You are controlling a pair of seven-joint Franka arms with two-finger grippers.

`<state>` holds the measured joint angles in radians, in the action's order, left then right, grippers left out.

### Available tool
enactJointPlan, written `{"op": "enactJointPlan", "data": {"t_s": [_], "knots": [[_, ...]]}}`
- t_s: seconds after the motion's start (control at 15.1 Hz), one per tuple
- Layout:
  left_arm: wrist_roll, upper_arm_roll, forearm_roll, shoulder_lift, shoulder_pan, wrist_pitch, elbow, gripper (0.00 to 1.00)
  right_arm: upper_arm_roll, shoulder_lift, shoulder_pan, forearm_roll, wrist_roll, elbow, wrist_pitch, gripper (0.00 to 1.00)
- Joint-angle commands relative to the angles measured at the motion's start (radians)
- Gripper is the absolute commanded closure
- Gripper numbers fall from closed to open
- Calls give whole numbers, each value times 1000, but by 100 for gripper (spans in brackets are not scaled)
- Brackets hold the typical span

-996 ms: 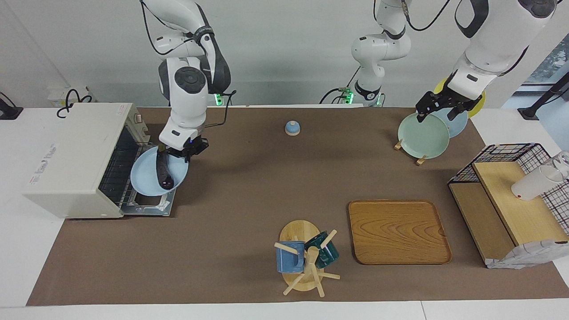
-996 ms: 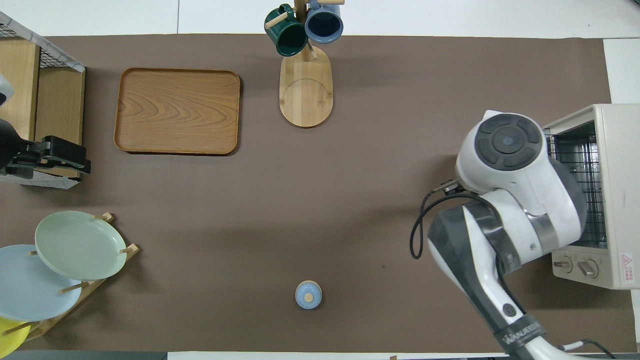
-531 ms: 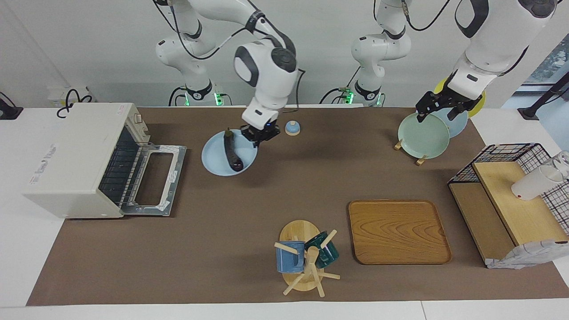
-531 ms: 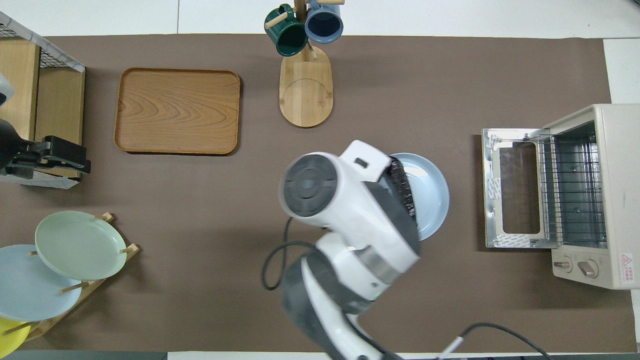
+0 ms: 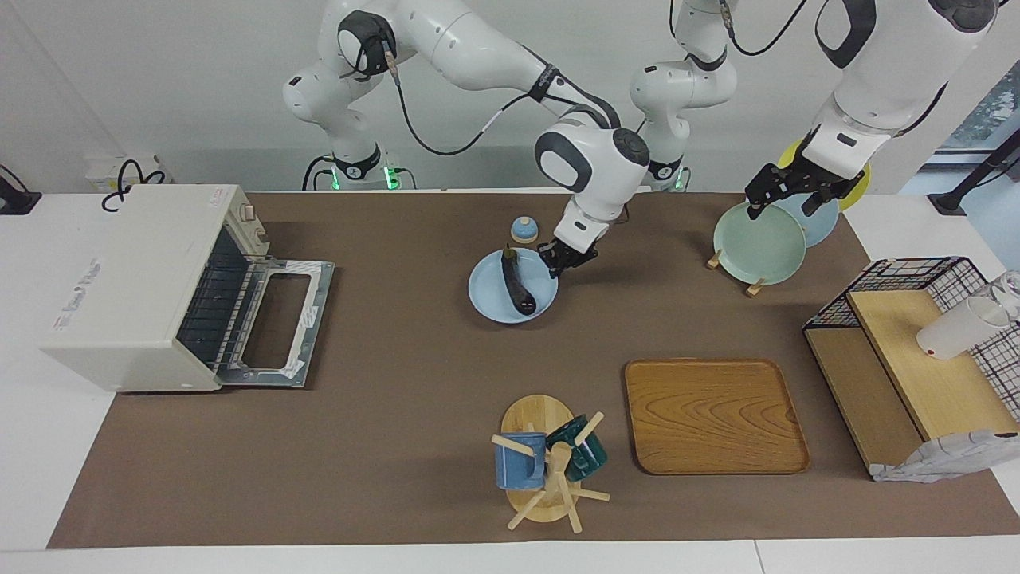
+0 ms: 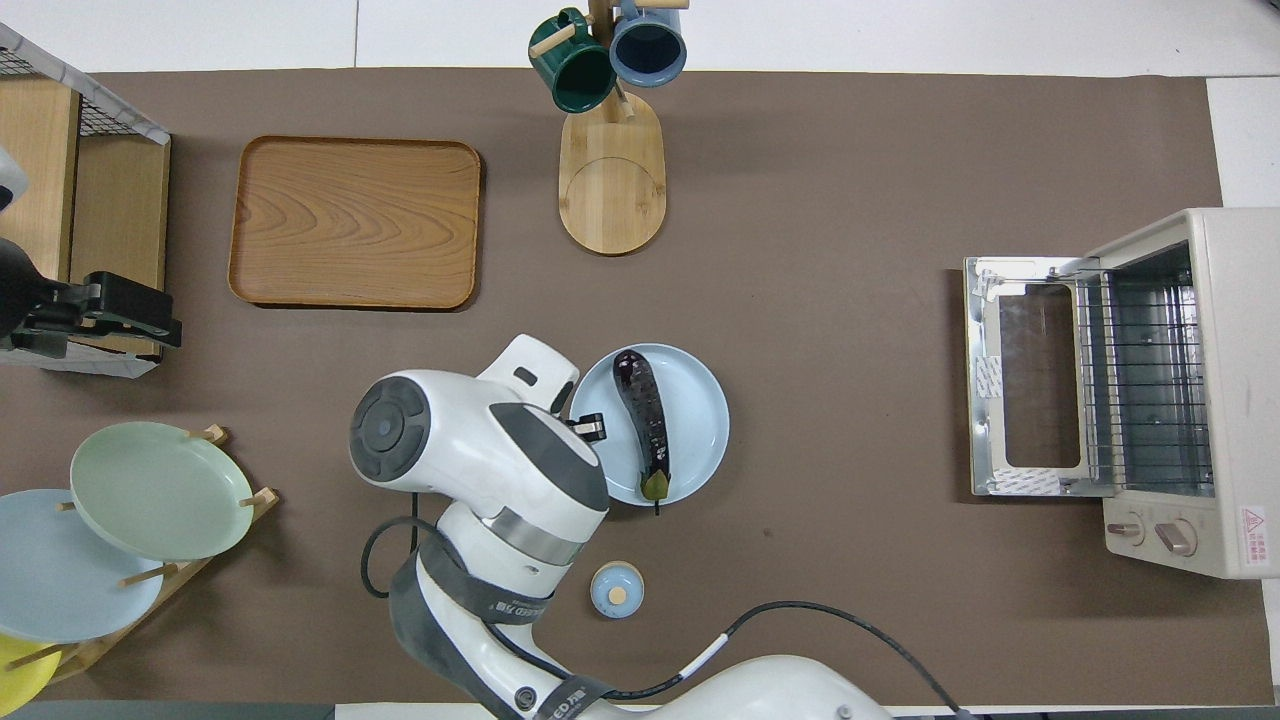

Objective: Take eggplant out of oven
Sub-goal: 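Pull the plate with eggplant out and set it on the table, then release the plate with the right gripper while the left gripper reaches the eggplant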

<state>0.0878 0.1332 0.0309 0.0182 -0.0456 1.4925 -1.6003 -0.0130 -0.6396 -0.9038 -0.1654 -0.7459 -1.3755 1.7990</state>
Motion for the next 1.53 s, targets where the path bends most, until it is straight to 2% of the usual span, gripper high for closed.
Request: {"op": "enactJointPlan", "data": {"t_s": [0.0, 0.13, 0.2, 0.27, 0.33, 0.53, 0.6, 0.73, 0.8, 0.93, 1.2, 1.33, 1.46], "knots": [[-6, -7, 3, 9, 12, -18, 3, 0, -4, -8, -4, -5, -12, -6, 58, 100], [-6, -7, 3, 9, 4, -18, 3, 0, -4, -8, 3, -5, -10, -5, 51, 100], [-6, -7, 4, 9, 3, -21, 3, 0, -4, -6, 3, -6, -10, -2, 49, 88], [-6, -7, 4, 9, 3, -20, 3, 0, -4, -3, 6, -8, -9, 3, 49, 63], [-6, -7, 4, 9, 3, -17, 3, 0, -4, -2, 17, -12, -3, 6, 49, 63], [-3, -7, 4, 9, 4, -3, 3, 0, -2, 8, 28, -20, -3, 9, 65, 67], [1, -7, 4, 8, 3, 3, 3, 0, -1, 11, 29, -19, -3, 10, 63, 74], [0, -7, 4, 8, 3, 8, 2, 0, 8, 52, 74, -22, 14, 18, 33, 97], [1, -7, 4, 8, 4, 8, 2, 0, 8, 70, 100, -32, 73, 19, -4, 100], [4, -6, 4, 9, 6, 35, -6, 0, 7, 112, 141, -57, 184, 16, -49, 100], [47, 3, 6, 20, 30, 94, -43, 0, 2, 188, 244, -54, 281, -6, -110, 100], [75, 5, 4, 7, 75, 112, -46, 0, 7, 292, 296, -54, 341, -110, -185, 100], [93, 5, 10, -29, 120, 141, -46, 0, 7, 374, 418, -60, 347, -294, -135, 100]]}}
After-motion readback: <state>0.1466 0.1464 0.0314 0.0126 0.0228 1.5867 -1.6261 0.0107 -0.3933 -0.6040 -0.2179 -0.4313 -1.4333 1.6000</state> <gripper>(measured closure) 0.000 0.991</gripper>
